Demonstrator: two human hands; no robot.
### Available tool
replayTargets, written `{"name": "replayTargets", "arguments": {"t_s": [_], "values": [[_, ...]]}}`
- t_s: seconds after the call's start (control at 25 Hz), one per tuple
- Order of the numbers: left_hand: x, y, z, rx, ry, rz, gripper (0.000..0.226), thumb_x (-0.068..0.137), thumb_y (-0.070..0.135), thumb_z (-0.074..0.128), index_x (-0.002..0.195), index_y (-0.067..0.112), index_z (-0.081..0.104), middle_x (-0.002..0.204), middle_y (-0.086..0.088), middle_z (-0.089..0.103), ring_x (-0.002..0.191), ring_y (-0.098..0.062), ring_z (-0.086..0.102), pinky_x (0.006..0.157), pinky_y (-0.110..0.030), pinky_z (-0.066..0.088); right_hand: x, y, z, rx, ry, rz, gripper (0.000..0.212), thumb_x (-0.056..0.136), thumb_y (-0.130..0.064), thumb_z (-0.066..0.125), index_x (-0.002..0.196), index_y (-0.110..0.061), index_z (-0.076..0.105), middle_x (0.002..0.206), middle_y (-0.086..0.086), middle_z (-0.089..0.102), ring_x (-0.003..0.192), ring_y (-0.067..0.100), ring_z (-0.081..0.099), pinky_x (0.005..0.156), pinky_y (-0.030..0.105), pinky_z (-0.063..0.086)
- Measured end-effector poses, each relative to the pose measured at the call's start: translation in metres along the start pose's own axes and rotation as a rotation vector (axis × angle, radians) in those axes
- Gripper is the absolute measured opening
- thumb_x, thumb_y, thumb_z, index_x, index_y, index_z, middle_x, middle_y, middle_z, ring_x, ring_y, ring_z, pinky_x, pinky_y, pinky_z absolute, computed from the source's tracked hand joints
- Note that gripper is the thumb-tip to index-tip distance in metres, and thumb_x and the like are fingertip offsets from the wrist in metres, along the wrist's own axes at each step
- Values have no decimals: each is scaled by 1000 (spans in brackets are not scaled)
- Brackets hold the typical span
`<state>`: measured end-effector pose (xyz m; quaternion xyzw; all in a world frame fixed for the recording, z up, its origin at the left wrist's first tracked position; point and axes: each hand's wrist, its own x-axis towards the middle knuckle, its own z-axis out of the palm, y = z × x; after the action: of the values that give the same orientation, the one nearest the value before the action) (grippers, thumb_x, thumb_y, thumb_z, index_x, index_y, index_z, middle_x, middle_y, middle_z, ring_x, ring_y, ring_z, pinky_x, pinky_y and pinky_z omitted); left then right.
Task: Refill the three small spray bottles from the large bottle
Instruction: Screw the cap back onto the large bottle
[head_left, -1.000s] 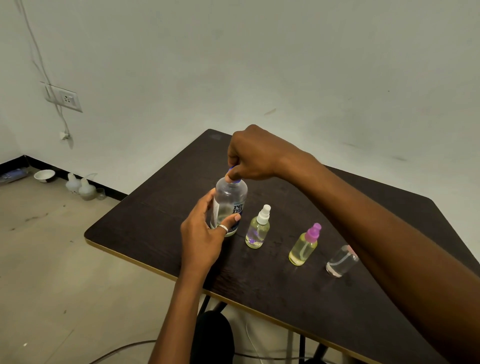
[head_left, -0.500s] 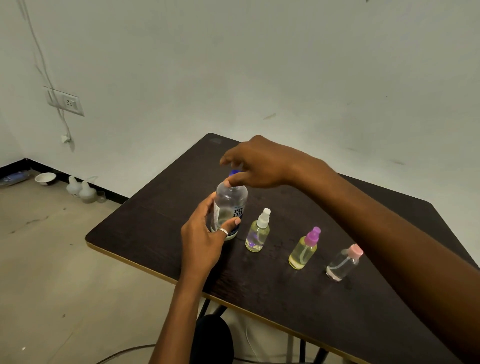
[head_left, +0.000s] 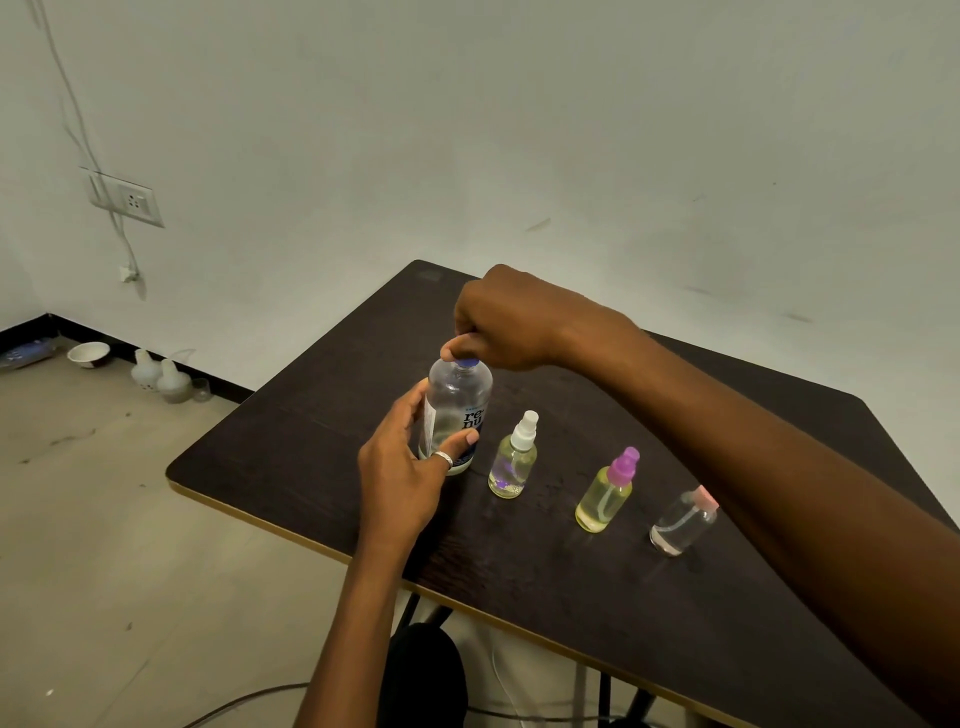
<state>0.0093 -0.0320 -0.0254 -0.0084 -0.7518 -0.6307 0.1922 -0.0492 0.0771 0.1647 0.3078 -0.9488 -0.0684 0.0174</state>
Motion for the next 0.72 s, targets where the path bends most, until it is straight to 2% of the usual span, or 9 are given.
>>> {"name": "replayTargets", "arguments": {"t_s": [0.08, 0.16, 0.28, 0.36, 0.48, 0.52, 0.56, 0.64, 0.72], "values": [[0, 0, 0, 3, -2, 1, 72, 74, 31, 84, 138, 32, 51, 130, 15, 59, 120, -1, 52, 93, -16, 43, -2, -4, 4, -4, 25, 33, 48, 93, -46, 58, 55, -19, 45, 58, 1, 48, 55, 16, 47, 55, 29, 36], [0, 0, -1, 11, -3, 3, 72, 75, 32, 83, 139, 30, 51, 133, 10, 60, 121, -2, 52, 92, -15, 43, -6, -8, 4, -37, 49, 57, 53, 94, -50, 55, 54, -20, 36, 57, -1, 41, 52, 11, 40, 52, 27, 30], [1, 0, 0, 14, -3, 7, 72, 75, 32, 83, 139, 29, 51, 133, 10, 60, 121, -2, 53, 94, -16, 44, -12, -13, 2, -105, 64, 120, 56, 94, -58, 47, 57, -19, 33, 59, -1, 39, 52, 9, 36, 47, 24, 23], [0, 0, -1, 5, -1, 7, 71, 74, 31, 84, 138, 30, 51, 128, 18, 58, 116, 4, 53, 92, -12, 43, -13, -15, 5, -106, 78, 143, 60, 92, -64, 43, 57, -17, 32, 59, -1, 38, 51, 10, 36, 47, 25, 24], [1, 1, -1, 3, -6, 11, 72, 74, 32, 84, 138, 32, 51, 123, 24, 55, 111, 10, 52, 88, -7, 40, -14, -4, 9, -17, 104, 121, 68, 90, -69, 42, 56, -11, 47, 55, 3, 48, 50, 14, 45, 49, 28, 36], [1, 0, -1, 3, -6, 10, 72, 73, 32, 84, 138, 32, 51, 125, 23, 55, 114, 8, 52, 88, -8, 40, -14, 2, 7, 24, 101, 85, 64, 90, -68, 45, 65, -11, 60, 62, 3, 58, 57, 15, 53, 56, 30, 45], [1, -1, -1, 2, -4, 11, 72, 73, 31, 84, 137, 32, 51, 126, 21, 56, 116, 5, 53, 89, -9, 41, -15, 6, 3, 73, 78, 47, 52, 90, -63, 51, 84, -15, 70, 79, 3, 69, 70, 13, 61, 67, 31, 51], [1, -2, 0, -4, 1, 21, 72, 73, 30, 85, 137, 33, 52, 129, 18, 58, 118, 2, 54, 91, -12, 44, -18, 12, -9, 154, -22, -49, 36, 90, -41, 64, 120, -23, 67, 115, -4, 70, 94, 7, 62, 85, 27, 50], [2, -4, 0, -1, -3, 19, 73, 73, 30, 84, 137, 33, 51, 132, 13, 59, 120, 0, 54, 94, -17, 45, -18, 14, -14, 173, -87, -120, 40, 88, -21, 70, 127, -23, 63, 124, -6, 67, 102, 7, 63, 91, 26, 50]]}}
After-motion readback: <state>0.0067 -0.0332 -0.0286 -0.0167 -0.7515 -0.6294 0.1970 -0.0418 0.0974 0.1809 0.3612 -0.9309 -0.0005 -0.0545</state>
